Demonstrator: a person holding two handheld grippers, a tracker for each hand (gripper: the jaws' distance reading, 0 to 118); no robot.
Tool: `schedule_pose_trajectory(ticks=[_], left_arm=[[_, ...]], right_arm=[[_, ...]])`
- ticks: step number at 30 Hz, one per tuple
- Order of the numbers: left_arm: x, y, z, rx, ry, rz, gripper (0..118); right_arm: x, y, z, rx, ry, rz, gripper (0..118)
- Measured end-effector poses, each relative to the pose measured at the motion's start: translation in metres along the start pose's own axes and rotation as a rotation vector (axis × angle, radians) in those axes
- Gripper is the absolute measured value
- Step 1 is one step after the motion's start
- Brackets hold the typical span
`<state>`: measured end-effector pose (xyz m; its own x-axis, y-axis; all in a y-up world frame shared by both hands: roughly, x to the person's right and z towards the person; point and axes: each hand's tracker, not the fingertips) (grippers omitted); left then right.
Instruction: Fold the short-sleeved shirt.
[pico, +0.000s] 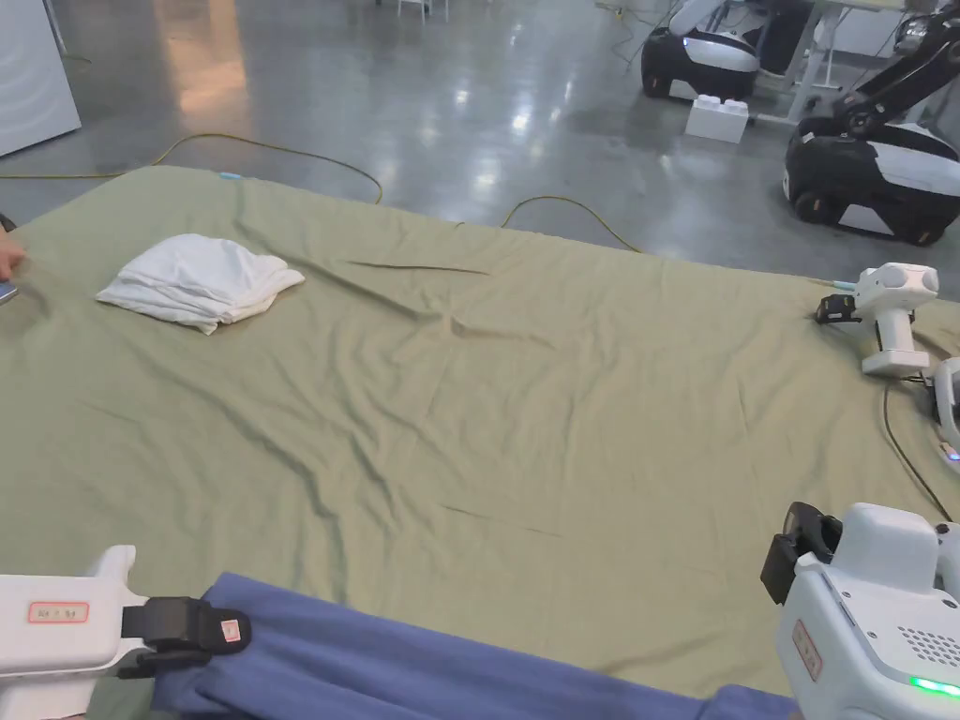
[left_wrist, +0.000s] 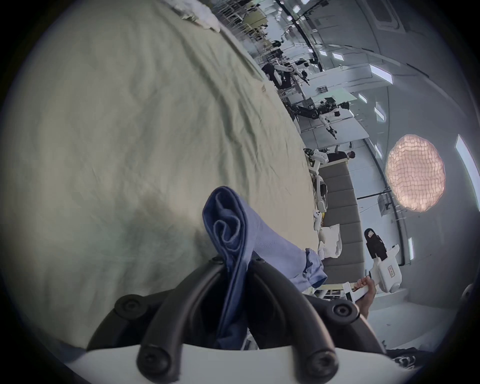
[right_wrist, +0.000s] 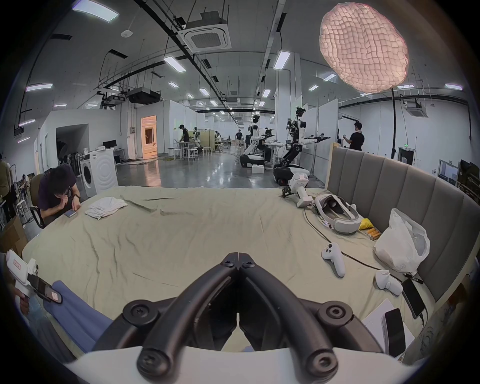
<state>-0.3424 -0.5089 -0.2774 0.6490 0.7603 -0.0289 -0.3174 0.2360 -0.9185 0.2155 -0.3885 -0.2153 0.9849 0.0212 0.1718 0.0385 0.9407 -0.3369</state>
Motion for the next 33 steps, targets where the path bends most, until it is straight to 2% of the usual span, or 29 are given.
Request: schedule_pose_trajectory(ticks=[5, 10, 16, 21, 27, 33], left_arm=[[0.019, 0.014, 0.039, 0.067, 0.115, -0.054, 12], [0.041, 0.018, 0.068, 0.089, 0.347, -0.122, 12], [0.088, 0.000, 0.064, 0.103, 0.242, -0.158, 12], [0.133, -0.021, 0.028, 0.031, 0.086, -0.181, 12], [0.169, -0.043, -0.047, -0.059, 0.086, -0.214, 12], [0.169, -0.061, -0.136, -0.168, 0.208, -0.195, 12]], right_arm=[[0.005, 0.000, -0.002, 0.003, -0.003, -0.011, 0], [0.007, -0.002, -0.004, -0.003, 0.002, -0.020, 0], [0.006, -0.004, -0.007, -0.010, 0.013, -0.034, 0], [0.007, -0.005, -0.006, -0.014, 0.017, -0.045, 0], [0.012, -0.005, -0.001, -0.014, 0.008, -0.052, 0], [0.022, -0.005, 0.005, -0.011, -0.012, -0.052, 0]])
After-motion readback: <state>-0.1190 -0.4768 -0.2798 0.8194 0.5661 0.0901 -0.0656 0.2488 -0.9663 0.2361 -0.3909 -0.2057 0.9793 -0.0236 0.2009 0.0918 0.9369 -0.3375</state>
